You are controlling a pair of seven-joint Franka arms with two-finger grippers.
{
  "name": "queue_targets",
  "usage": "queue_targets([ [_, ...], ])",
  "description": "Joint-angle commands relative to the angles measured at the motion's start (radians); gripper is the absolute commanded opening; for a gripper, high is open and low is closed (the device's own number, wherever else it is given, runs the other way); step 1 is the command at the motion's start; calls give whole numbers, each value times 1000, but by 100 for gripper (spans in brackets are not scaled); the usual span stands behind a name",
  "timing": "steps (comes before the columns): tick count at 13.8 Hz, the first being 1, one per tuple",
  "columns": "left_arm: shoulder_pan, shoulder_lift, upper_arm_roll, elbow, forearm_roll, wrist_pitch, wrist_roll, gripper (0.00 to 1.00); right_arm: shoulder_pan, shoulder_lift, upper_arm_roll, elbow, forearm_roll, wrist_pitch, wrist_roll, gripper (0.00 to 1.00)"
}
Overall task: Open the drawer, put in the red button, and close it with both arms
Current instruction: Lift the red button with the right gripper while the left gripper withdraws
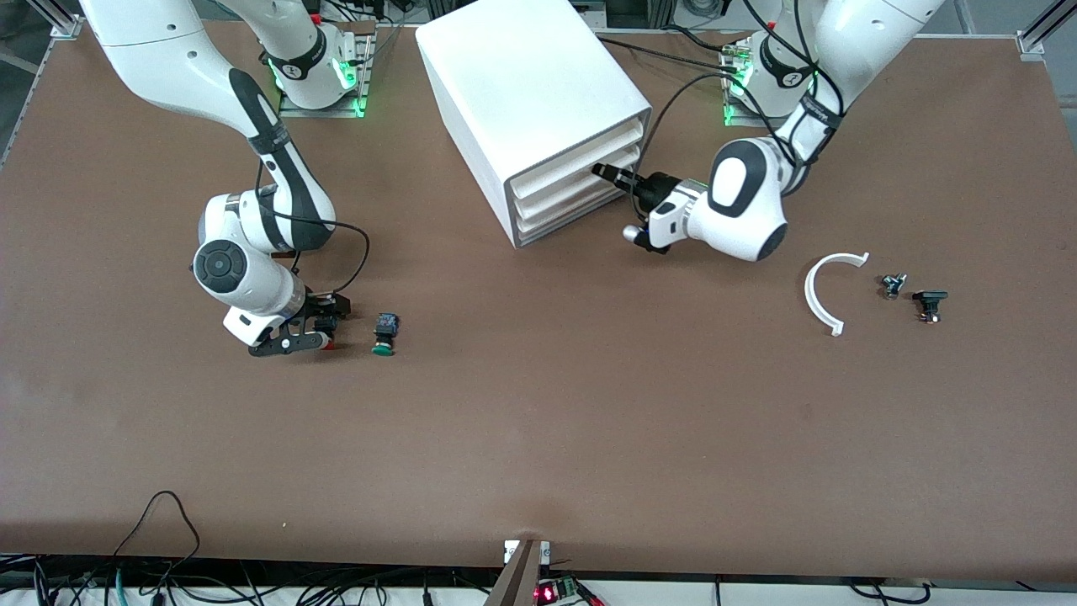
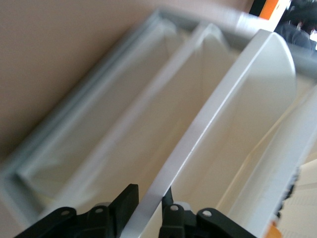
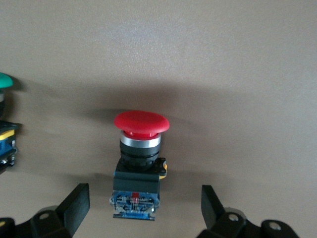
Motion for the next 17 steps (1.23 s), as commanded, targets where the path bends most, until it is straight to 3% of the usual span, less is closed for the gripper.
queue_targets([
  [1, 30, -25, 111, 71, 130, 60, -13, 0, -3, 0, 5, -22, 3, 34, 3, 82],
  [4, 61, -30, 114, 85, 132, 88, -13, 0, -3, 3, 5, -22, 3, 30, 3, 50],
  [5, 67, -33, 114, 84, 132, 88, -16, 32, -3, 4, 5, -22, 3, 30, 3, 43],
  [6, 71, -42, 114, 81, 132, 84, -12, 96, -3, 9, 5, -20, 3, 30, 1, 40],
  [7, 78, -50, 114, 77, 133, 88, -7, 100, -3, 9, 5, -17, 3, 30, 1, 35],
  [10, 102, -97, 114, 85, 147, 91, -18, 100, -3, 4, 6, 7, 2, 25, -5, 22],
  [13, 208, -215, 153, 104, 235, 84, -19, 100, -3, -25, 8, 75, 0, -34, -13, 17],
  [16, 219, -320, 217, 123, 241, 94, -16, 100, -3, -48, 12, 187, -1, -160, -25, 17],
  [17, 217, -361, 245, 130, 291, 93, -18, 100, -3, -52, 15, 225, -1, -196, -25, 17],
])
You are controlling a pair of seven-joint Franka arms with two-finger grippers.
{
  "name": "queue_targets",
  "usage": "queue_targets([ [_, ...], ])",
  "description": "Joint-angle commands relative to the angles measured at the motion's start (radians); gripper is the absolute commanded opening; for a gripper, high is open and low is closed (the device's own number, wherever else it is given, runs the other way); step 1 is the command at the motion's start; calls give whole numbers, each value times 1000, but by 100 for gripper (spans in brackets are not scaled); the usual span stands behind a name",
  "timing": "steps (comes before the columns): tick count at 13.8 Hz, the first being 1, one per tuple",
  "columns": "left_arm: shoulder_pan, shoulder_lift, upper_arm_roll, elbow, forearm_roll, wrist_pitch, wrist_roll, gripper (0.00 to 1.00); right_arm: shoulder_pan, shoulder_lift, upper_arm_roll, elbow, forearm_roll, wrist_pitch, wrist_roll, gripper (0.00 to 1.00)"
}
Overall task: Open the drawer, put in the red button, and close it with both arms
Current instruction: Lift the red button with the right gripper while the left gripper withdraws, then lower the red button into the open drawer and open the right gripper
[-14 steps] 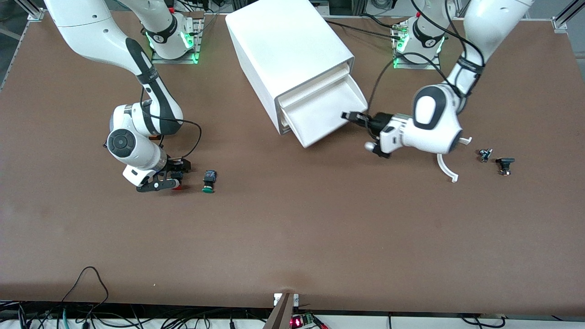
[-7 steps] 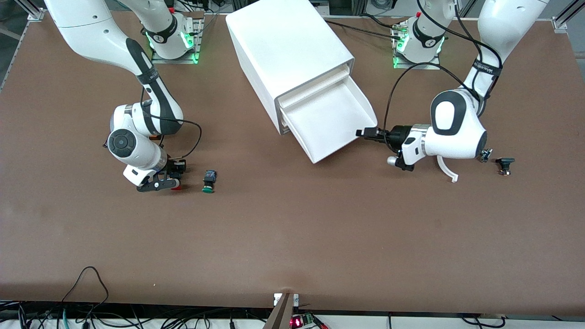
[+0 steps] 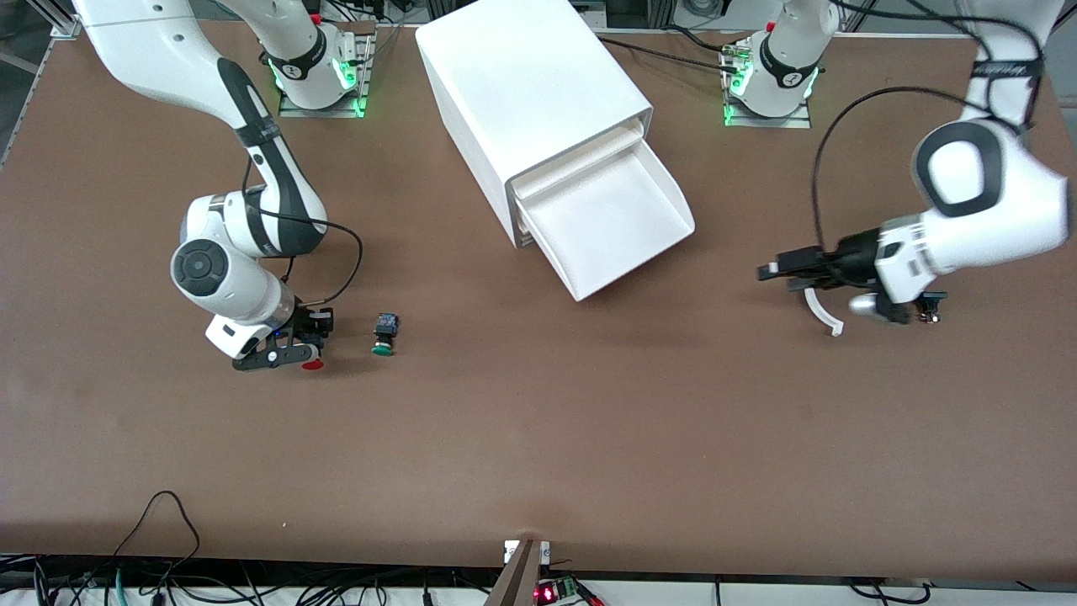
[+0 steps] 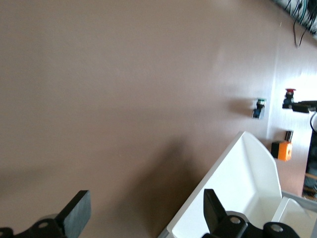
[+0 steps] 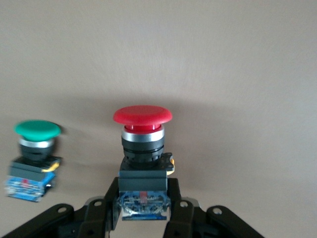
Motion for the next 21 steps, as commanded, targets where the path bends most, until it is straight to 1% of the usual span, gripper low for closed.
queue_targets([
  [1, -11, -111, 71, 31, 130, -35, -16, 100, -3, -22, 29, 114, -1, -126, -19, 17],
  [2, -22, -120, 103, 98, 206, -139, -19, 100, -3, -22, 57, 172, -1, -178, -16, 17],
  [3, -24, -123, 108, 187, 297, -234, -29, 100, -3, -22, 79, 232, -3, -224, -20, 17],
  [4, -33, -133, 105, 250, 407, -288, -55, 100, -2, -22, 114, 290, -6, -253, -23, 17],
  [5, -68, -142, 104, 296, 507, -331, -107, 100, -2, -22, 155, 338, -13, -267, -40, 17],
  [6, -86, -145, 93, 336, 593, -363, -190, 100, -2, -24, 190, 362, -23, -268, -78, 17],
  [8, -113, -154, 55, 354, 742, -437, -345, 100, -2, -30, 267, 382, -23, -257, -208, 17],
  [9, -114, -165, 53, 354, 755, -456, -402, 100, 1, -30, 293, 407, -18, -261, -256, 17],
  [10, -114, -169, 53, 354, 755, -469, -425, 100, 13, -28, 336, 415, -20, -263, -311, 17],
  [12, -114, -186, 53, 346, 756, -486, -427, 100, 43, -19, 411, 426, -24, -254, -414, 17],
  [14, -116, -185, 51, 346, 756, -487, -427, 100, 127, -7, 419, 453, -33, -235, -523, 17],
  [16, -114, -186, 51, 343, 756, -486, -427, 100, 187, -7, 418, 458, -56, -234, -533, 17],
  [17, -114, -188, 51, 341, 752, -479, -425, 100, 208, -5, 418, 465, -78, -237, -543, 17],
  [19, -119, -188, 53, 346, 750, -470, -425, 100, 279, 10, 419, 490, -153, -246, -595, 17],
  [21, -123, -188, 53, 346, 752, -465, -425, 100, 351, 45, 416, 519, -168, -248, -600, 17],
])
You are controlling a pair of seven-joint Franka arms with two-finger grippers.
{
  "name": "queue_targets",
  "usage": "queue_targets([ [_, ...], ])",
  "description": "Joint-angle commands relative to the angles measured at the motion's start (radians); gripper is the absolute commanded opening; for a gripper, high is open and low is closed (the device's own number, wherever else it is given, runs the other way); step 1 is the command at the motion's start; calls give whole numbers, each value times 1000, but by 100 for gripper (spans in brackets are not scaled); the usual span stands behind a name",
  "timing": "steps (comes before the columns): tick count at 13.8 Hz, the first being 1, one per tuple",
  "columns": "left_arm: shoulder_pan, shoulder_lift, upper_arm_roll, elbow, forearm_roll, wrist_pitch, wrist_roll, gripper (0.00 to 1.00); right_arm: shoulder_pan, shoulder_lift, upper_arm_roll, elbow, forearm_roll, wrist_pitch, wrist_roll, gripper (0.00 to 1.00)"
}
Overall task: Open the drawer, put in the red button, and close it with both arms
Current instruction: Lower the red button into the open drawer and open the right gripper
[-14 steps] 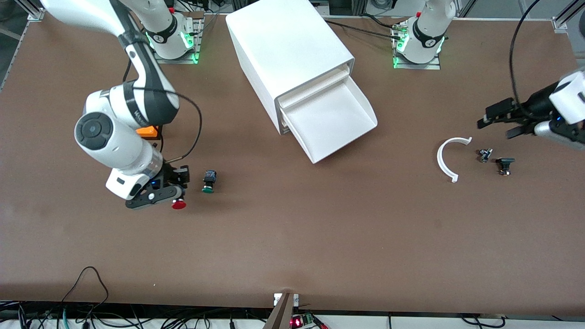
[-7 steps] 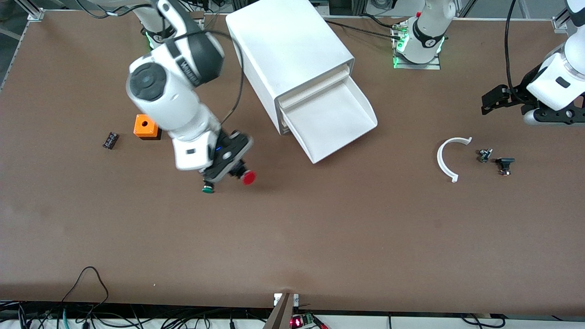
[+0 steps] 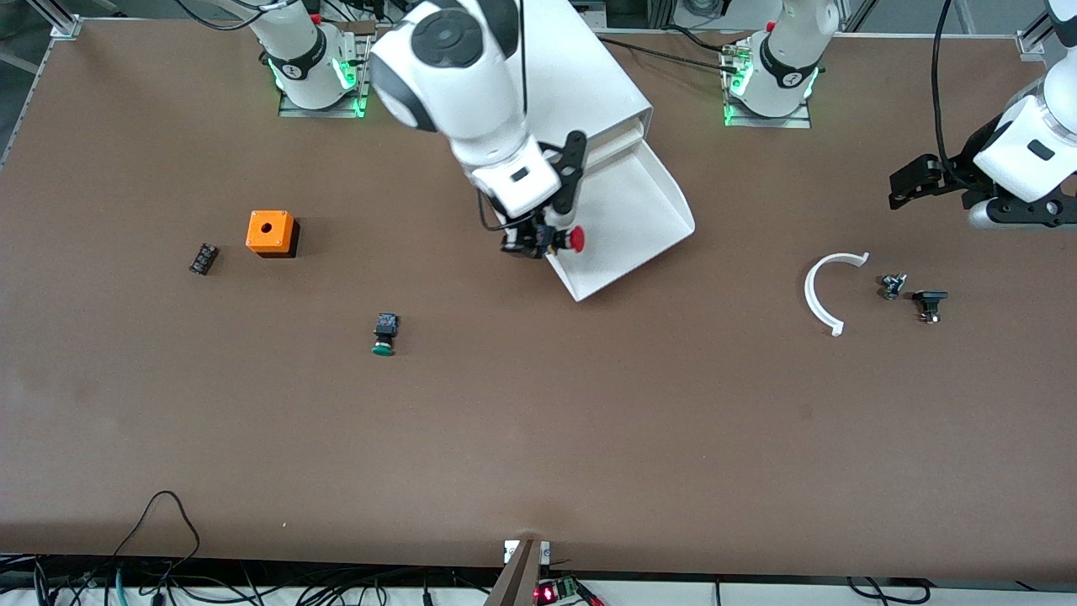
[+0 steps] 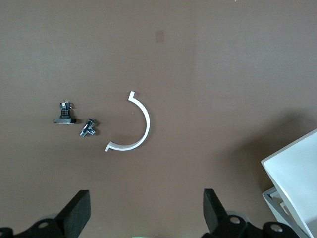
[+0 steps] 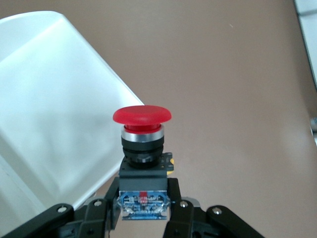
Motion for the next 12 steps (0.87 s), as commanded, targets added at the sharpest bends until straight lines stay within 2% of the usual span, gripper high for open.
queue_targets([
  [1, -5, -13, 0, -1, 19, 14, -12, 100, 95, 79, -8, 89, -69, -23, -32, 17],
  [4, -6, -11, 0, -8, 24, 26, -11, 100, 163, 133, -12, 130, -180, -111, -42, 17],
  [7, -5, -6, 0, -8, 24, 26, 2, 100, 175, 169, -18, 129, -194, -152, -114, 18],
  [12, -6, 20, 0, -26, 24, 31, 3, 100, 218, 222, -26, 139, -238, -128, -118, 18],
])
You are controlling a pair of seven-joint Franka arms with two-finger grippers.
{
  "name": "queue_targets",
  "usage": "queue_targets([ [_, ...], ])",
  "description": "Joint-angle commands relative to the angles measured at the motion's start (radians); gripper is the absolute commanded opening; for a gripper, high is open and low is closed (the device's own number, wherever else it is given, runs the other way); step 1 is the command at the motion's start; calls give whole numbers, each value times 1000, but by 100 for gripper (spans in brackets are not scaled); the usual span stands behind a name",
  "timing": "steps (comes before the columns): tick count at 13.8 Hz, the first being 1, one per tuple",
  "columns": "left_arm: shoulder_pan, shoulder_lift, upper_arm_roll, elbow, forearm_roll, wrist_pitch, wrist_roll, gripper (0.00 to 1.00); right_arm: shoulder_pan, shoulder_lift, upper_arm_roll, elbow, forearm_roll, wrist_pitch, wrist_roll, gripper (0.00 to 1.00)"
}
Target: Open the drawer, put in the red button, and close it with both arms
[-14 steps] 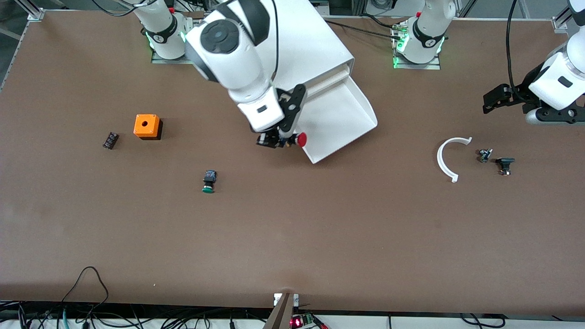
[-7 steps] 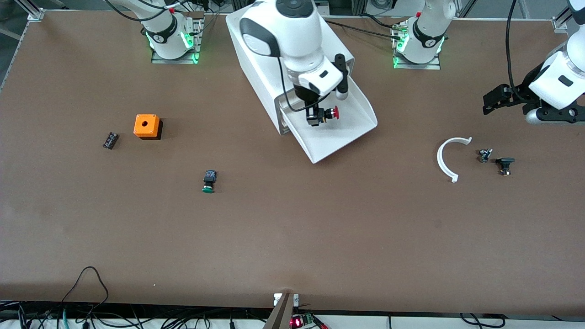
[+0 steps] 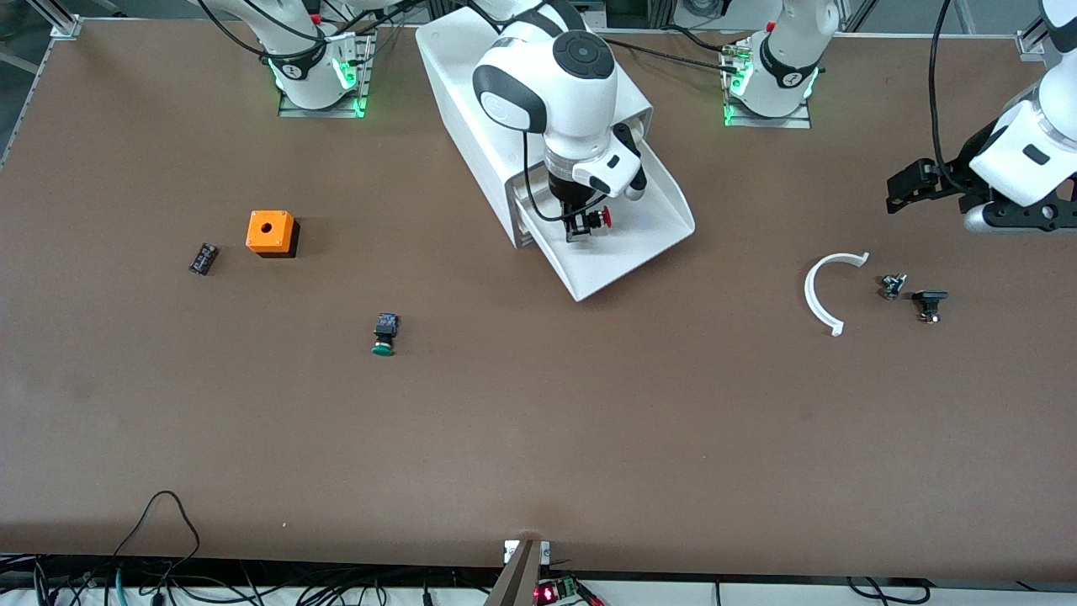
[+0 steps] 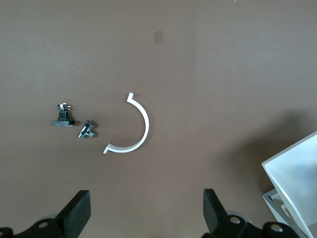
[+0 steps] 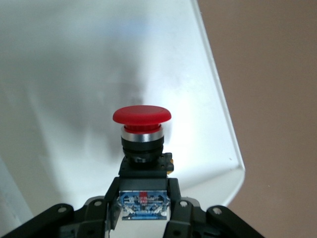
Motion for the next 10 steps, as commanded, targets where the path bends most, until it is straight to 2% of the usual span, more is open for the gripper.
queue_targets([
  [1, -5, 7, 0, -14, 20, 13, 6, 100, 49, 48, -12, 67, -21, 0, -4, 18],
  [5, -5, 27, 0, -17, 23, 25, 5, 100, 91, 87, -52, 96, -19, 2, -4, 20],
  [6, -7, 44, 0, -20, 21, 33, 5, 100, 89, 88, -52, 96, -19, 2, -4, 38],
  [7, -11, 76, 0, -20, 23, 29, 3, 100, 89, 88, -52, 95, -19, 2, 1, 92],
  [8, -13, 81, 0, -20, 23, 25, 5, 100, 91, 88, -52, 95, -19, 0, 22, 100],
  [10, -13, 92, 0, -20, 21, 24, 3, 100, 103, 88, -52, 96, -19, 0, 103, 100],
])
